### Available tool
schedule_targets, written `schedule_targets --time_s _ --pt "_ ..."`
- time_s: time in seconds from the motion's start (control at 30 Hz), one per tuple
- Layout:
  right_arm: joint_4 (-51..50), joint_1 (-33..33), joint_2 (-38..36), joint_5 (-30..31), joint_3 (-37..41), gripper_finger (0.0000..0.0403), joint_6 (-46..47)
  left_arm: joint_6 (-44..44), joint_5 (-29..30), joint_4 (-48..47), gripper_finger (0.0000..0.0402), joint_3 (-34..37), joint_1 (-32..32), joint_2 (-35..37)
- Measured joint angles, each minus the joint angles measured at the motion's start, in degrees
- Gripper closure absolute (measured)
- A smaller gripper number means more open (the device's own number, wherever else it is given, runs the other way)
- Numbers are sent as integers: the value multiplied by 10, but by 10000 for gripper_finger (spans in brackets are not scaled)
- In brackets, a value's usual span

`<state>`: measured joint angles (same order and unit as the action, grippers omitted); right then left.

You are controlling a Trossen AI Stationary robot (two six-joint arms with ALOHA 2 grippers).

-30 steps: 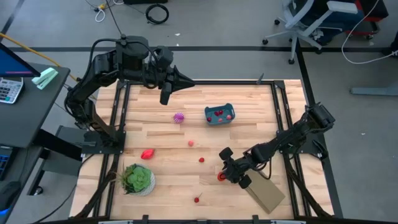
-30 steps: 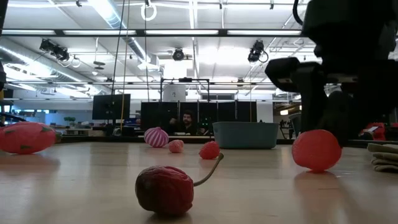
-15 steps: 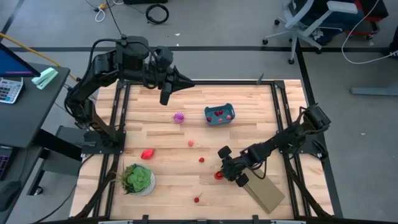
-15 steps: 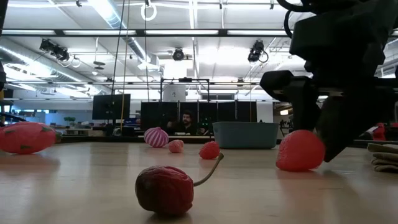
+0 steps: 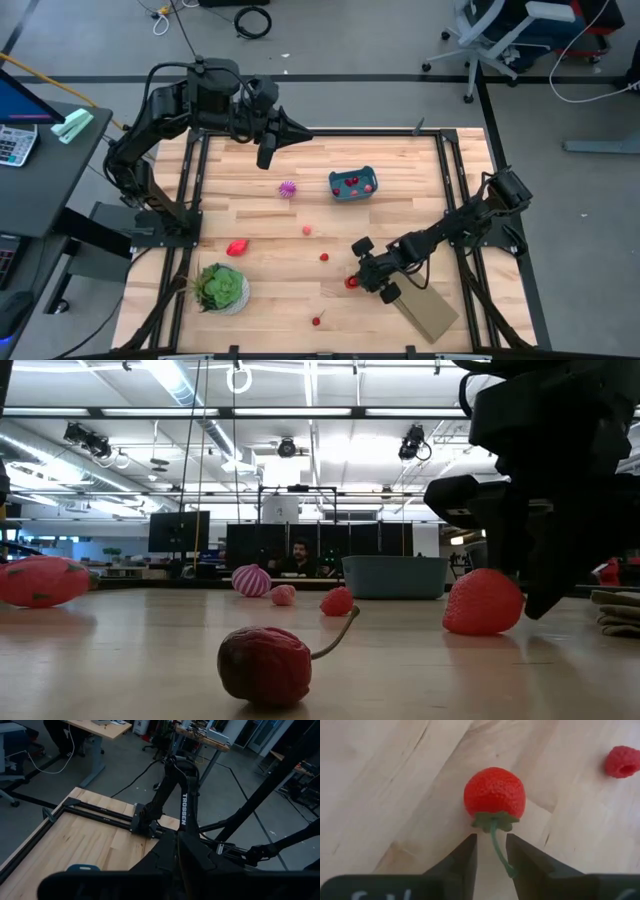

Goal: Pick and placing Produce into tupperware
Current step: Put the strawberry into the bin

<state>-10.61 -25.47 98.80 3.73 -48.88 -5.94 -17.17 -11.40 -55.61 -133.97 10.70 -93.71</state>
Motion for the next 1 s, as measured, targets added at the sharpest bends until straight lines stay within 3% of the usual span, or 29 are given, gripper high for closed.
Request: schedule_targets --time_s 1.0 --pt "-33 -2 -3 -3 -37 309 -5 0 0 0 376 0 0 0"
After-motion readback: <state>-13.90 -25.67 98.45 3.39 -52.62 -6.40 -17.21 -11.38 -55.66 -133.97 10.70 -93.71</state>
